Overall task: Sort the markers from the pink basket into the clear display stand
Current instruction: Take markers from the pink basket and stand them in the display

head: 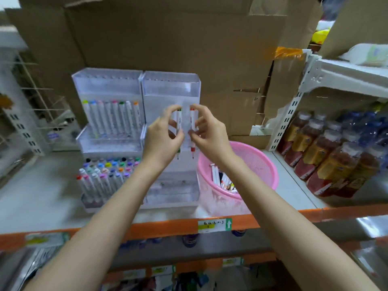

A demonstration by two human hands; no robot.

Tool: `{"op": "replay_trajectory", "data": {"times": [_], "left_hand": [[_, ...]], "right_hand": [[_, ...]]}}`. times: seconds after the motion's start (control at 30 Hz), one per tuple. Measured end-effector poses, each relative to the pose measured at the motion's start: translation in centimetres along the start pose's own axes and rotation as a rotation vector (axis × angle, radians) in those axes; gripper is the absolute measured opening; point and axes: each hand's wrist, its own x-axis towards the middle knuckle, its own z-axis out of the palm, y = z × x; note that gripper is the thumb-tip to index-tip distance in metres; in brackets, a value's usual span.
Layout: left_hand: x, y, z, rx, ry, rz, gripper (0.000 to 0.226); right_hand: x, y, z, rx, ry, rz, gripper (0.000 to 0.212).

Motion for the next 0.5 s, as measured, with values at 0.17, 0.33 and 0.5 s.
{"op": "replay_trajectory", "data": {"times": [0.17,0.33,0.5], "left_hand": [[0.9,-3.4,-6.8,0.014,0.095,-0.055,0.051],[2.5,-7.0,-12.4,0.026,0.172,-0.055,0.051],[4.4,-9.8,-15.9,0.036,0.176,-0.005,0.051]], "right_hand": [[2.6,-4.2,5.1,0.022,-0.045,-0.067,0.057],[5.3,-7.8,10.0,0.061,-0.054,-0.106,0.055],[7.3,-10.0,14.3,0.081,-0.020,-0.124,0.056]]}}
